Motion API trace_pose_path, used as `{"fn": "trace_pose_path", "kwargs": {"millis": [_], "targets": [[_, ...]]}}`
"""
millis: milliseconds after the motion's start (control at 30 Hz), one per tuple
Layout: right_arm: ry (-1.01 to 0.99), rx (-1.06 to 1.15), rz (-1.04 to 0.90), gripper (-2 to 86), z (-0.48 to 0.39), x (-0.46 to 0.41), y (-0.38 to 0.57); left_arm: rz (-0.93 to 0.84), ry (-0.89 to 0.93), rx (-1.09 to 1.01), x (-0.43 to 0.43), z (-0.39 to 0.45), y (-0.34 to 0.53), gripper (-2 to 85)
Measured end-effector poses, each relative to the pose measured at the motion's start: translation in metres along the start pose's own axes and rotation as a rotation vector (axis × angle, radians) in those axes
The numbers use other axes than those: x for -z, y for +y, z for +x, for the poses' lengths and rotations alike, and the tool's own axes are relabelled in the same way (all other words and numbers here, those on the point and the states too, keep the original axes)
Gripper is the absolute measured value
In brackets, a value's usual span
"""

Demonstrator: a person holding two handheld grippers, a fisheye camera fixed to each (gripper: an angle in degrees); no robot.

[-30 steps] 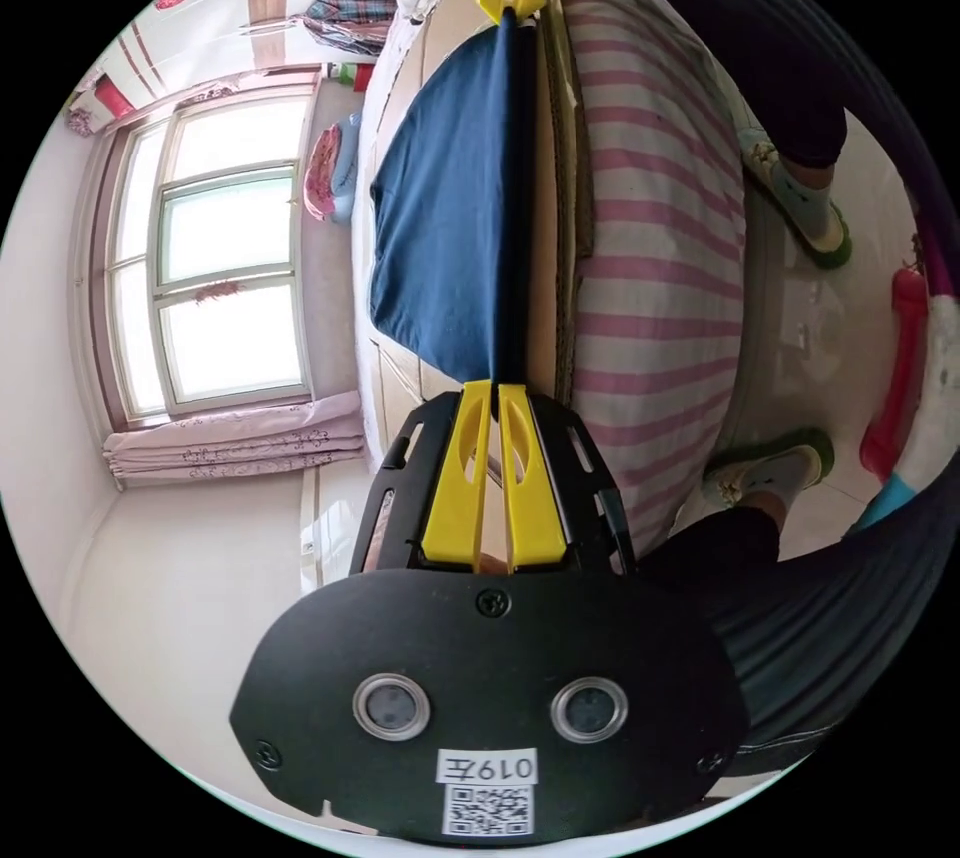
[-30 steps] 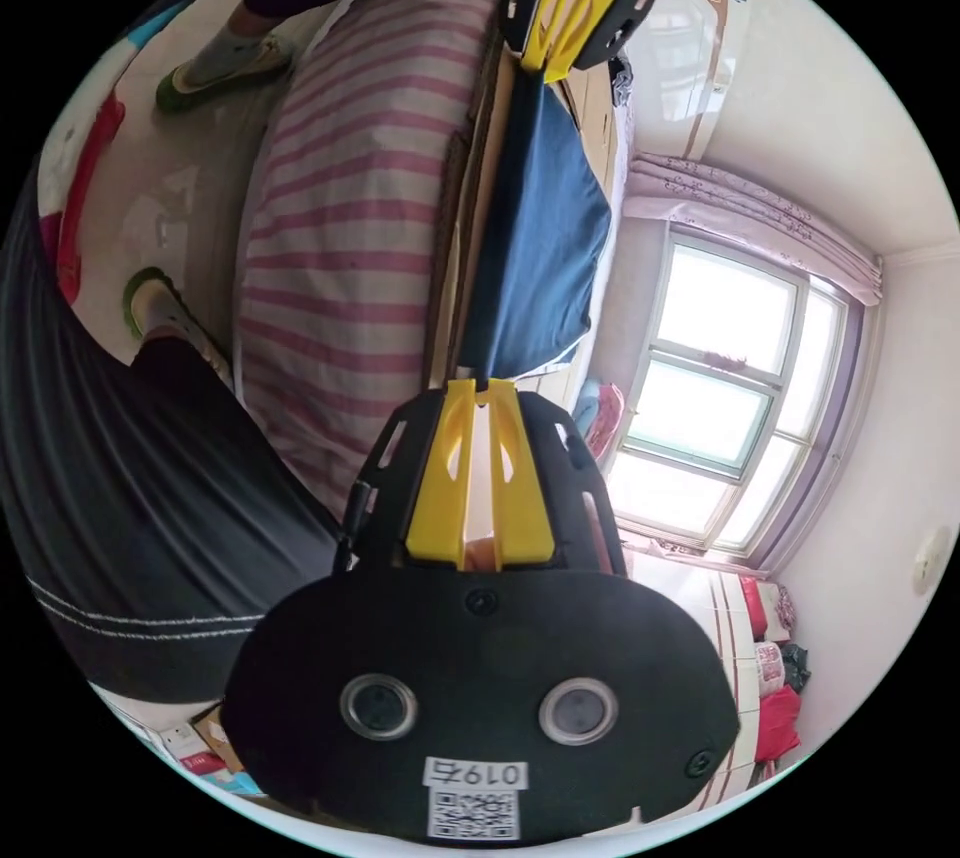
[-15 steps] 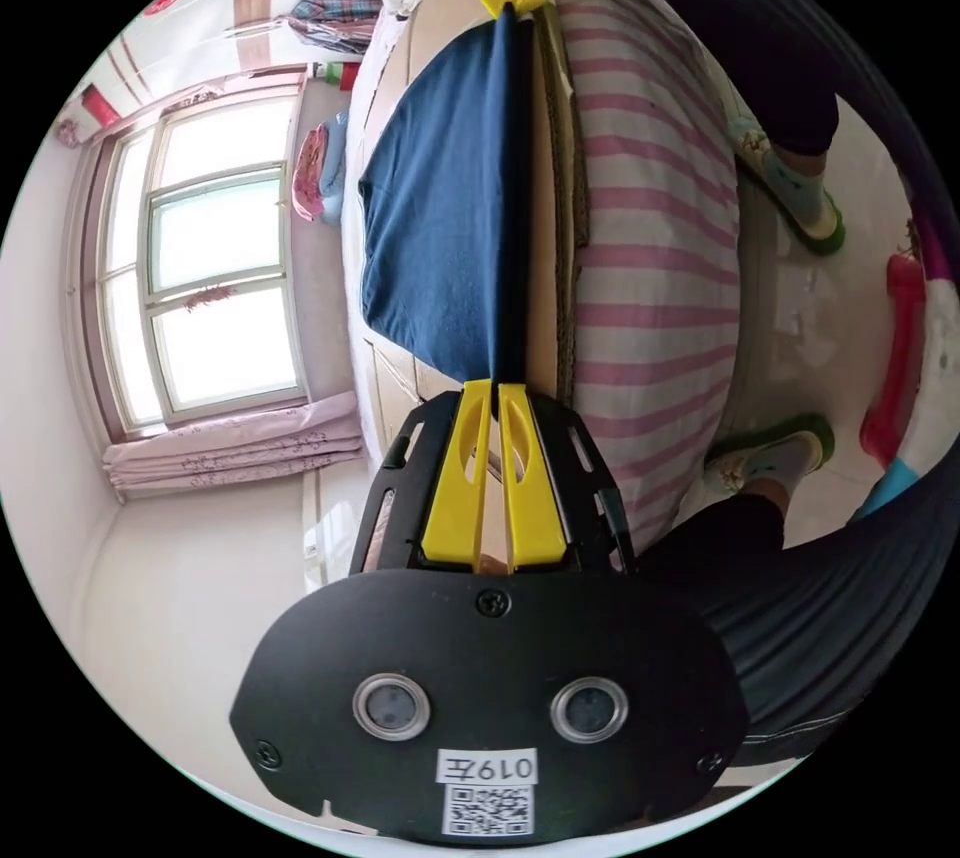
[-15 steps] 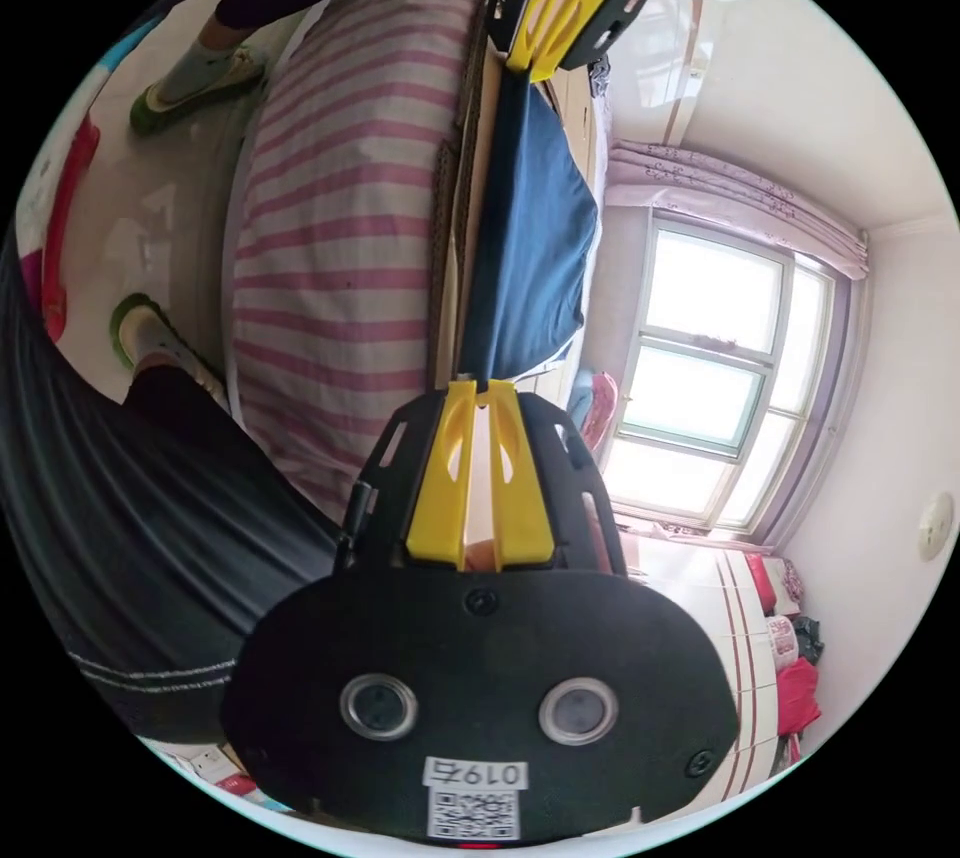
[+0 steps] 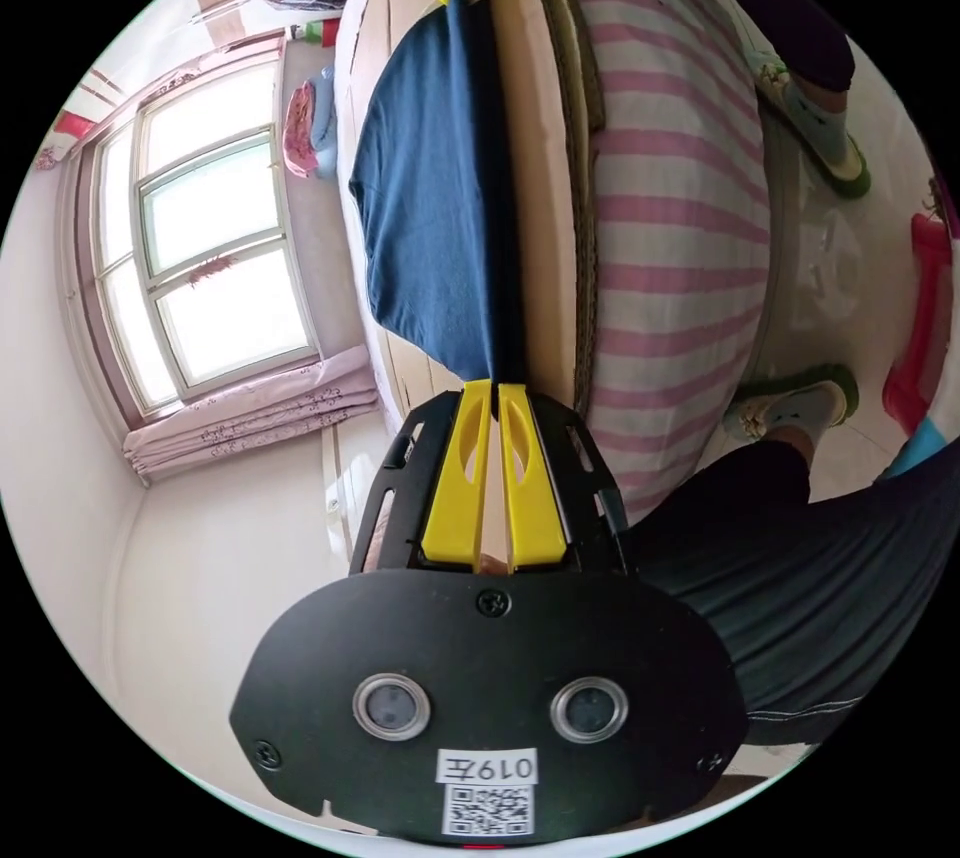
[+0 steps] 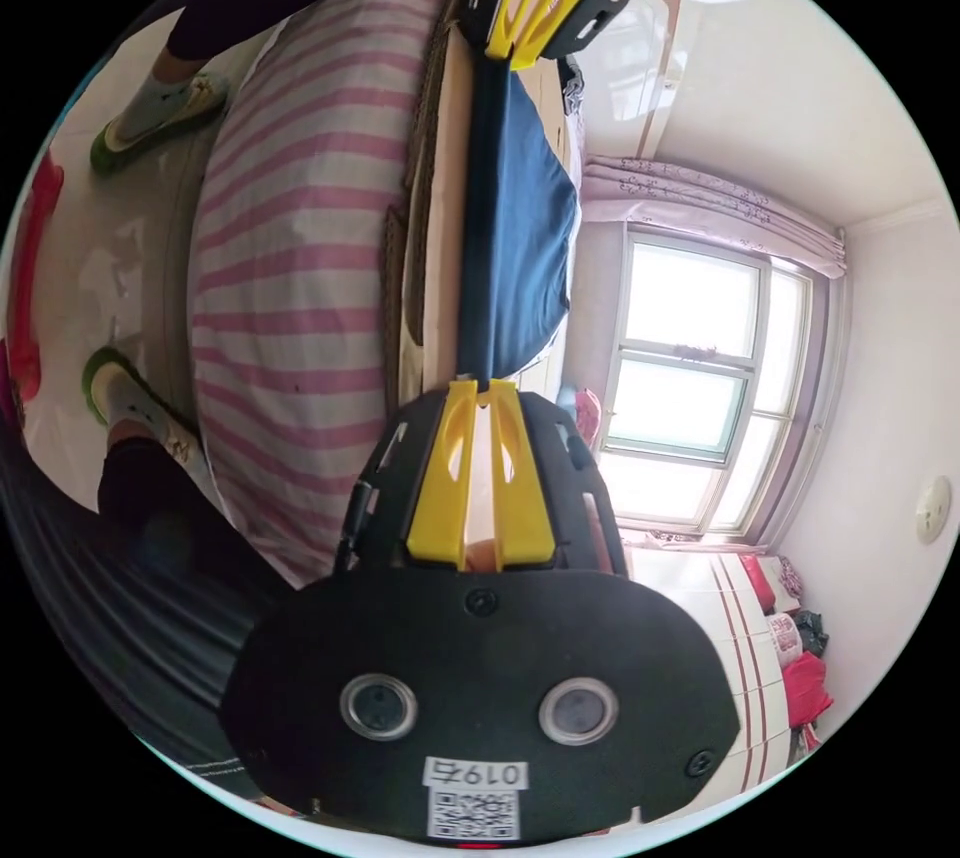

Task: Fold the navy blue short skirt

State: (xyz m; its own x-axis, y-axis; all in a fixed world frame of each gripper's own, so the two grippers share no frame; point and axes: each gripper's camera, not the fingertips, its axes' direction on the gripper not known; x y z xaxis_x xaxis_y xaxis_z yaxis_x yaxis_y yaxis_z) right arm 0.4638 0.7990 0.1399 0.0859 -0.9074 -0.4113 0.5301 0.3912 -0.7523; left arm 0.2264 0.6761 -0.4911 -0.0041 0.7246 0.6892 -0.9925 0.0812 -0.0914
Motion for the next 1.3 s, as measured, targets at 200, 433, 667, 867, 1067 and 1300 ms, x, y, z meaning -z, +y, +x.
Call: {"fn": "trace_pose_path", "kwargs": {"millis": [200, 433, 667, 867, 1067, 1300], "targets": [[-0.005, -0.007, 0.011, -0.4, -0.007, 0.019, -0.002, 0.006, -0.018, 0.016, 0.01, -0.001, 0.004, 0.7], [-0.043, 0.01, 0.017, -0.4, -0.012, 0.033, 0.001, 0.01, -0.061, -0.076, 0.016, 0.031, 0.0, 1.1], [0.046, 0.039, 0.007, 0.4, -0.037, 0.043, -0.014, 0.044, -0.056, 0.033, 0.027, 0.033, 0.006, 1.2], [0.106, -0.005, 0.004, 1.7, -0.048, 0.055, -0.03, 0.075, -0.149, 0.103, 0.039, 0.051, 0.009, 1.0], [0.126, -0.016, -0.007, 3.6, -0.054, 0.067, -0.048, 0.086, -0.173, 0.138, 0.048, 0.058, 0.008, 0.9], [0.15, -0.008, -0.006, 5.9, -0.052, 0.078, -0.075, 0.09, -0.201, 0.119, 0.052, 0.076, 0.002, 1.1]]}}
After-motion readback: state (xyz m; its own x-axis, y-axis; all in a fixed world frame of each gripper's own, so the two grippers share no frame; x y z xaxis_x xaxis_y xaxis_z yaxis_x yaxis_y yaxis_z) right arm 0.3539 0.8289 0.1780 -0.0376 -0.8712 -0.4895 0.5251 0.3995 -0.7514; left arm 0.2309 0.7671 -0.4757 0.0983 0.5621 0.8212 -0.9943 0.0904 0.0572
